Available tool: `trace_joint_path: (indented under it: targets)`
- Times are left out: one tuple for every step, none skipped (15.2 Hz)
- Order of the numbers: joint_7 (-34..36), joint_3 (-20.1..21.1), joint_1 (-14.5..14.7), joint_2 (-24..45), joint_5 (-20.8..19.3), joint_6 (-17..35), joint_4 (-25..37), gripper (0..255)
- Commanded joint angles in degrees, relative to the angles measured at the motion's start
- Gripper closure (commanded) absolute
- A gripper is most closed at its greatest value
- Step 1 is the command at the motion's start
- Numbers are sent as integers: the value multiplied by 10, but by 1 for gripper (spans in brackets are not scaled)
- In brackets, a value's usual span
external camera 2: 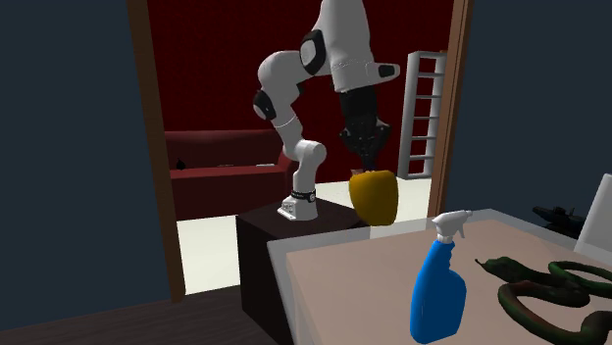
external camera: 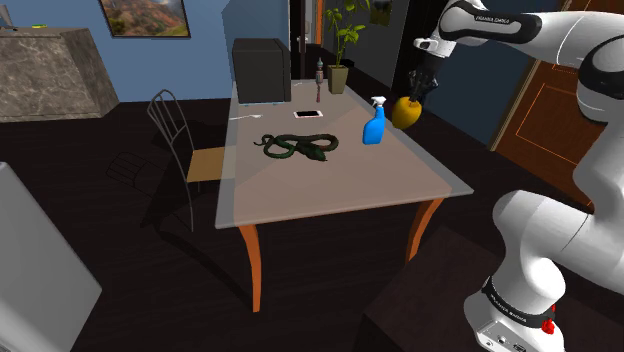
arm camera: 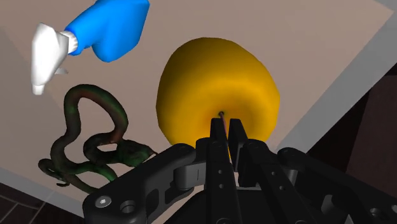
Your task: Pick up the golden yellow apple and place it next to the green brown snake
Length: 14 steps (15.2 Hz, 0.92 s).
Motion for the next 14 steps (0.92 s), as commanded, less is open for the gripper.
trace_joint_path:
  targets:
    - [23, -15, 42, -5, -7, 5, 12, 255]
    - [33, -23, 62, -10, -11, 9, 17, 255]
    - [43, -32, 82, -15, -16, 12, 23, 255]
    - [52, -40, 103, -20, -21, 15, 29, 255]
    - [62, -49, 124, -26, -26, 17, 37, 255]
    - [71, -58, 145, -33, -32, 19, 46, 255]
    - [80, -67, 167, -39, -38, 21, 56, 255]
    - [89, -76, 189, -47, -43, 22, 67, 255]
    - [97, -85, 212, -54, -50, 23, 79, 255]
    - [105, -94, 236, -63, -56, 23, 93, 255]
    - [106, -94, 232, -64, -57, 30, 84, 255]
    - [107, -94, 229, -65, -58, 37, 76, 255]
    - [108, -95, 226, -66, -60, 44, 68, 255]
    - [109, -95, 223, -68, -61, 51, 60, 255]
